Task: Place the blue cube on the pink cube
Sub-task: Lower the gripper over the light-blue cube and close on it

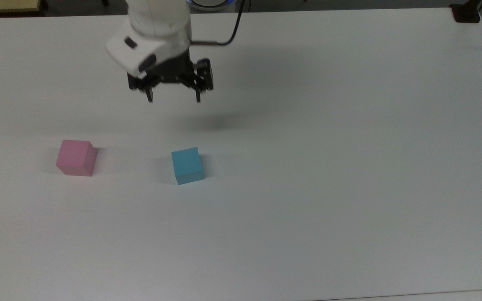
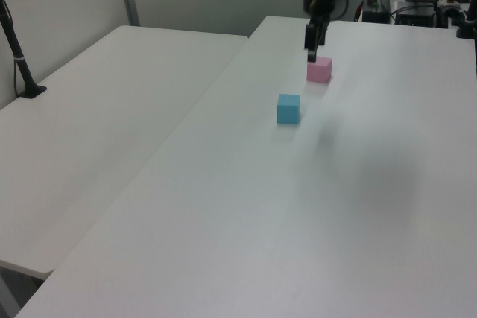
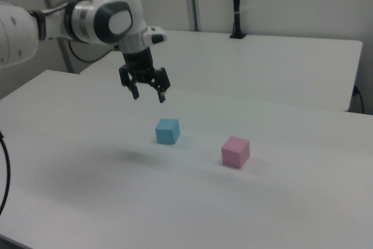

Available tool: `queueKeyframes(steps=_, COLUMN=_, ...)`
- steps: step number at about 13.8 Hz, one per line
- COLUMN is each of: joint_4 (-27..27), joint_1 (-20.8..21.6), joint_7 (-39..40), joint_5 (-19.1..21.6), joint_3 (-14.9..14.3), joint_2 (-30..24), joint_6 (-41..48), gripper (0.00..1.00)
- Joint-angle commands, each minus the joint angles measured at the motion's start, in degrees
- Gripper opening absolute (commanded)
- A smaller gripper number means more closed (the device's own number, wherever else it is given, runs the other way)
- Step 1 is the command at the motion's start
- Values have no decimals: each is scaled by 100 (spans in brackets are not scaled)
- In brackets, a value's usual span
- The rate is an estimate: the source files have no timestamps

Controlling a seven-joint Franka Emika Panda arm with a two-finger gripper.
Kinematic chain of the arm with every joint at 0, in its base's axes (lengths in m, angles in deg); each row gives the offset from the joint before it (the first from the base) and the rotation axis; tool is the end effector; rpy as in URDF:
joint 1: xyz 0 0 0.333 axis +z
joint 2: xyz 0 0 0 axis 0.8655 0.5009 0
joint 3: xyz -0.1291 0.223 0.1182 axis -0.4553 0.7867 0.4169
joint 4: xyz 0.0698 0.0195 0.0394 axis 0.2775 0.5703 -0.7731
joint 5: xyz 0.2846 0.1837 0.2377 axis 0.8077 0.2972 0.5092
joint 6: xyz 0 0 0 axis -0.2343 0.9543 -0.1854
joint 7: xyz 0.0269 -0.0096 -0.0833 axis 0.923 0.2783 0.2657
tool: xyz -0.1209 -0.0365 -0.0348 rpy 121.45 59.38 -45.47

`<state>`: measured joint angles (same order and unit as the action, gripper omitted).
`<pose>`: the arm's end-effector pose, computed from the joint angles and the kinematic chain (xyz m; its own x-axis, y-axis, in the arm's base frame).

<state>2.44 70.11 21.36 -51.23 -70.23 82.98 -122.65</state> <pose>0.6683 -0.0084 0.4244 0.9966 0.0776 0.0276 0.0758 -0.9952 0.0612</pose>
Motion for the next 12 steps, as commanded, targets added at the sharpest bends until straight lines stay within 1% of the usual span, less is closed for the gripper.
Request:
queueKeyframes(steps=1, joint_4=-164, joint_1=116, joint_7=471, joint_5=26, joint_3=9, joint_2=749, joint_6=-657, gripper=100)
queueKeyframes(steps=2, joint_4=-164, joint_1=108, joint_7=480, joint_5=26, joint_3=79, joint_2=882, joint_6=-877, gripper=100)
queueKeyframes(steps=5, joint_4=-173, joint_1=99, joint_7=865, joint_5=-26, joint_3=88, joint_2=1216, joint_6=-1213, gripper=100)
queueKeyframes(steps=8, joint_4=-173, joint_1=81, joint_7=885, joint_5=-62, joint_3=80, joint_2=1506, joint_6=-1546, gripper=100)
queueKeyframes(steps=9, joint_4=-173, joint_1=72, joint_7=876, joint_5=-62, joint_3=80, joint_2=1577, joint_6=-1608, gripper=97)
queueKeyframes(steps=12, joint_4=-173, joint_1=55, joint_7=876, joint_5=-71, joint_3=80, joint_2=1604, joint_6=-1618, gripper=97)
